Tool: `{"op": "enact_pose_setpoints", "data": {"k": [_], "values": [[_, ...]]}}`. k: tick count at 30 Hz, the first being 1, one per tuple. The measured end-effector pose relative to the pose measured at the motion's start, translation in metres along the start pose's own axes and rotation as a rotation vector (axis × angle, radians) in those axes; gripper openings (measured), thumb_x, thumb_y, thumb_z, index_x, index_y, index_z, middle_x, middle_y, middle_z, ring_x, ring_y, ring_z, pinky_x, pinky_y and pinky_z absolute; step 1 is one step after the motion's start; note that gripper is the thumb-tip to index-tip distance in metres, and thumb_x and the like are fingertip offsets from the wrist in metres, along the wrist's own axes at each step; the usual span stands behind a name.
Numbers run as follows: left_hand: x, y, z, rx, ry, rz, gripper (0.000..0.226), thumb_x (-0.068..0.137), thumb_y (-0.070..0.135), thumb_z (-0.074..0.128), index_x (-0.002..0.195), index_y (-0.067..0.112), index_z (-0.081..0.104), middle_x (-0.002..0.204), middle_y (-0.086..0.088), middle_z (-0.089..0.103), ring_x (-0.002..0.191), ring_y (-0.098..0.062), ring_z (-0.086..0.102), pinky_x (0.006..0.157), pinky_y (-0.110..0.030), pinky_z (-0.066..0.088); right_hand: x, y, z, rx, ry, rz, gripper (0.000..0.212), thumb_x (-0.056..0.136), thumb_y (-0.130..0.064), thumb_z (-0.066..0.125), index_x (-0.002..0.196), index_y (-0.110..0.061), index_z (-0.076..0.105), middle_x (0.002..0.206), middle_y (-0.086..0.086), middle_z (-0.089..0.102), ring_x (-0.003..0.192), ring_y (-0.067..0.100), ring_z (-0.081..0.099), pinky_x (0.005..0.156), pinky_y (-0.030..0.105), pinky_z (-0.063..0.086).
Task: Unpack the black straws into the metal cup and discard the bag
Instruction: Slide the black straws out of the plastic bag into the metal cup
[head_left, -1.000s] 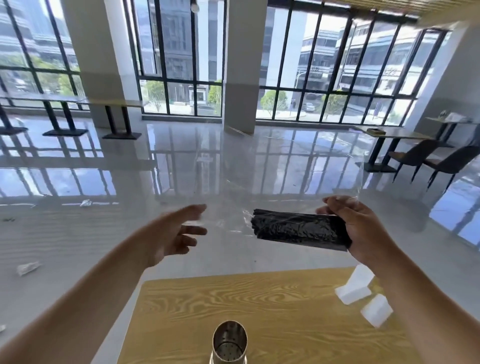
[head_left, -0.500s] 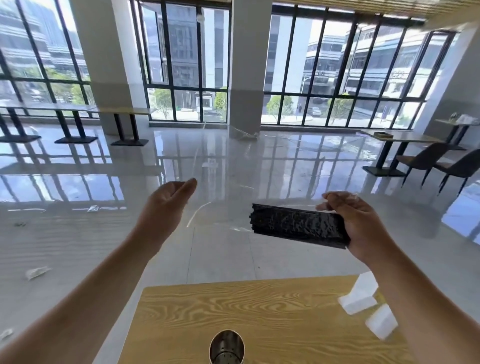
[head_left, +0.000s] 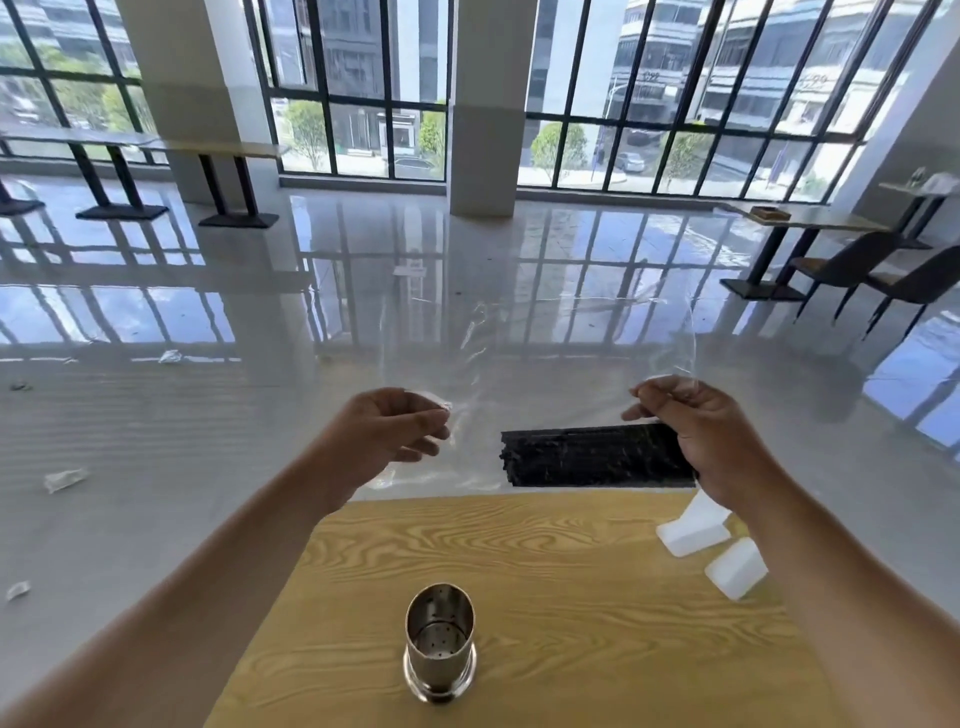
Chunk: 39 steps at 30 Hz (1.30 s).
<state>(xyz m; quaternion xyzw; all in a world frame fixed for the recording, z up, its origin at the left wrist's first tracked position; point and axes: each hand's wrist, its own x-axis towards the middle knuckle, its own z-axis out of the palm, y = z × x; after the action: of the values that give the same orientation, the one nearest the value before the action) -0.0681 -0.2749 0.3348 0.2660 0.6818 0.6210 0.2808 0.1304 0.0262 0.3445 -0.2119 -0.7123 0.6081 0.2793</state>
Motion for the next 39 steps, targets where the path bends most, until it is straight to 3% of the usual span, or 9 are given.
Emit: {"op": "enact_pose_setpoints", "data": {"k": [5,10,14,18,22,25,29,36,39], "values": [[-0.006,-0.061,0.012,-0.045,0.069,-0.115,0.006,0.097,0.018,0.073,0.095,0.014,0.077,0.09,-0.005,0.082,0.081,-0.016,0.077,0.079,-0.032,0.054,-0.011,0.031,-0.002,-0.05,-0.033,0.022,0.02,0.1,-0.007,0.069,0.086,-0.018,0.078,0.078,0.002,0.082,0.084,0.011,0.075,0.097,0.029,0.052],[-0.02,-0.115,0.019,-0.174,0.114,-0.252,0.003,0.095,0.017,0.076,0.097,0.014,0.075,0.096,-0.012,0.082,0.079,-0.017,0.077,0.078,-0.035,0.053,-0.023,0.059,-0.001,-0.141,-0.093,0.07,0.018,0.101,-0.005,0.068,0.088,-0.014,0.076,0.077,-0.001,0.082,0.083,0.001,0.075,0.081,0.007,0.051],[-0.029,-0.14,0.026,-0.21,0.121,-0.308,0.015,0.085,0.021,0.083,0.097,0.014,0.076,0.095,-0.01,0.082,0.078,-0.017,0.077,0.077,-0.034,0.054,-0.031,0.072,-0.004,-0.213,-0.111,0.088,0.014,0.101,-0.011,0.07,0.09,-0.016,0.078,0.081,-0.001,0.083,0.084,0.0,0.074,0.079,0.004,0.049],[-0.035,-0.162,0.028,-0.207,0.106,-0.337,0.005,0.094,0.015,0.076,0.099,0.013,0.077,0.1,-0.014,0.082,0.079,-0.017,0.076,0.077,-0.032,0.056,-0.036,0.081,-0.006,-0.289,-0.134,0.121,0.012,0.1,-0.014,0.071,0.092,-0.014,0.079,0.086,-0.004,0.083,0.09,-0.004,0.074,0.076,0.003,0.046],[-0.04,-0.179,0.032,-0.146,0.117,-0.376,0.011,0.095,0.018,0.077,0.1,0.009,0.076,0.101,-0.013,0.082,0.08,-0.017,0.075,0.072,-0.025,0.057,-0.038,0.086,-0.008,-0.377,-0.149,0.125,0.01,0.101,-0.019,0.072,0.095,-0.018,0.079,0.089,-0.004,0.084,0.095,0.008,0.076,0.092,0.031,0.054],[-0.045,-0.191,0.036,-0.132,0.139,-0.419,0.008,0.093,0.018,0.079,0.096,0.011,0.077,0.099,-0.015,0.082,0.08,-0.018,0.072,0.066,-0.022,0.056,-0.04,0.087,-0.005,-0.426,-0.176,0.124,0.008,0.101,-0.022,0.072,0.099,-0.024,0.079,0.089,-0.003,0.084,0.102,0.048,0.07,0.1,0.063,0.052],[-0.049,-0.203,0.038,-0.124,0.181,-0.453,0.012,0.094,0.022,0.079,0.099,0.011,0.078,0.099,-0.013,0.082,0.085,-0.019,0.072,0.077,-0.03,0.054,-0.04,0.088,0.004,-0.466,-0.209,0.112,0.013,0.102,-0.024,0.072,0.094,-0.031,0.08,0.087,-0.005,0.083,0.097,0.062,0.064,0.094,0.074,0.05],[-0.048,-0.216,0.036,-0.057,0.291,-0.475,0.012,0.099,0.026,0.072,0.098,0.015,0.079,0.094,-0.003,0.083,0.095,-0.021,0.073,0.08,-0.034,0.052,-0.03,0.089,0.025,-0.502,-0.251,0.084,0.018,0.102,-0.02,0.072,0.088,-0.03,0.078,0.086,-0.006,0.082,0.089,0.031,0.077,0.088,0.059,0.06],[-0.047,-0.222,0.034,-0.039,0.3,-0.508,0.014,0.101,0.025,0.069,0.098,0.015,0.078,0.091,0.0,0.083,0.094,-0.021,0.072,0.078,-0.033,0.052,-0.025,0.09,0.032,-0.504,-0.272,0.089,0.015,0.102,-0.02,0.071,0.091,-0.026,0.078,0.084,-0.004,0.082,0.08,0.016,0.078,0.073,0.043,0.065]]}}
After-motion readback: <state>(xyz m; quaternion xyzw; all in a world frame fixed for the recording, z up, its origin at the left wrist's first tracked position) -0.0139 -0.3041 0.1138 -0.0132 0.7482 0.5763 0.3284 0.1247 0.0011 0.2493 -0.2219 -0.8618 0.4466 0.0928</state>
